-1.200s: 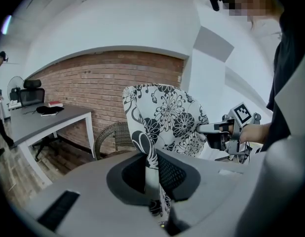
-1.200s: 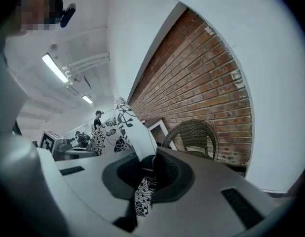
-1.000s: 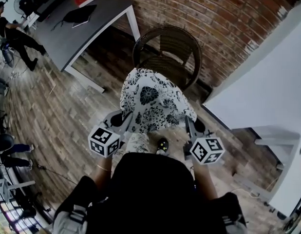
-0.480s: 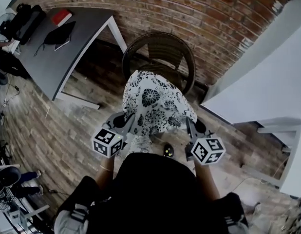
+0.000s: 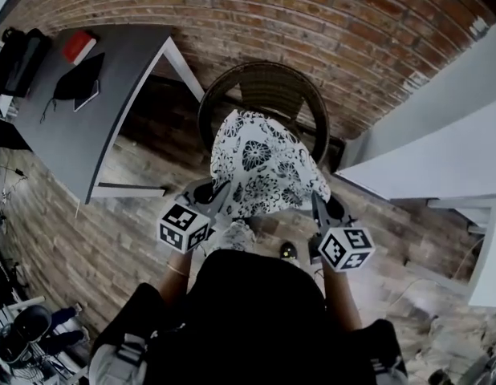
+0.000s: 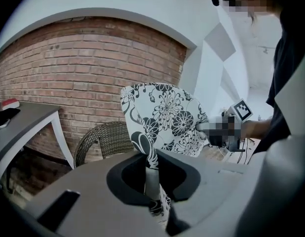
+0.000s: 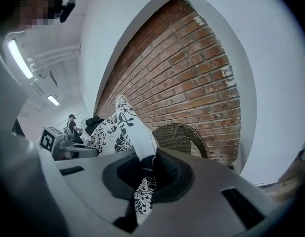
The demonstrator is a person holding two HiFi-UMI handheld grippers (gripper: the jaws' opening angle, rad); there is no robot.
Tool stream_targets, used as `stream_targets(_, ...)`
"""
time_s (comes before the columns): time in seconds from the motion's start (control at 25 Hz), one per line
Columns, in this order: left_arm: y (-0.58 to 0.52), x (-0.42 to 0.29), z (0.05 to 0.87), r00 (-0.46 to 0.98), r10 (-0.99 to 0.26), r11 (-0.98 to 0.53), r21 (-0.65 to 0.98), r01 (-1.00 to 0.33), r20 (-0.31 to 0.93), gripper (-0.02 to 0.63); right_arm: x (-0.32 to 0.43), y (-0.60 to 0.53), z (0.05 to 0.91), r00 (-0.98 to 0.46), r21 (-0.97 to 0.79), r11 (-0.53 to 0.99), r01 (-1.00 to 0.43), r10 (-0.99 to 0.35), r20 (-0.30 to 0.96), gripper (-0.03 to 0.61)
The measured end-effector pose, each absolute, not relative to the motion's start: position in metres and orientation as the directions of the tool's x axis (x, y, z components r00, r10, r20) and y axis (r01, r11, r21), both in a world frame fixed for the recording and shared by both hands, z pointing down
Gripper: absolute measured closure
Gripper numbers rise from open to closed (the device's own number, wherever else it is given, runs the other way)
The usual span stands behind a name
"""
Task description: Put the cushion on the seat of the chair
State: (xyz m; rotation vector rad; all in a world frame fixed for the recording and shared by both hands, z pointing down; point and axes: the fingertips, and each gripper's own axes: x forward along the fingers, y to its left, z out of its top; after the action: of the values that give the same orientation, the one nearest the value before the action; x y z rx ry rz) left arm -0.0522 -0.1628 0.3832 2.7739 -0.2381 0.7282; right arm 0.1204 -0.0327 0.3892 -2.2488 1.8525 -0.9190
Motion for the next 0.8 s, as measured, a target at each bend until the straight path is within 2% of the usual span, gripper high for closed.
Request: stream_targets(0.8, -0.269, -0.044, 0.452, 0.809, 0.108, -0.944, 0.315, -0.099, 0.577, 0.603, 0.109, -0.127, 0.45, 0.155, -0.414, -0.421, -0.807, -0.827, 0.54, 0.566)
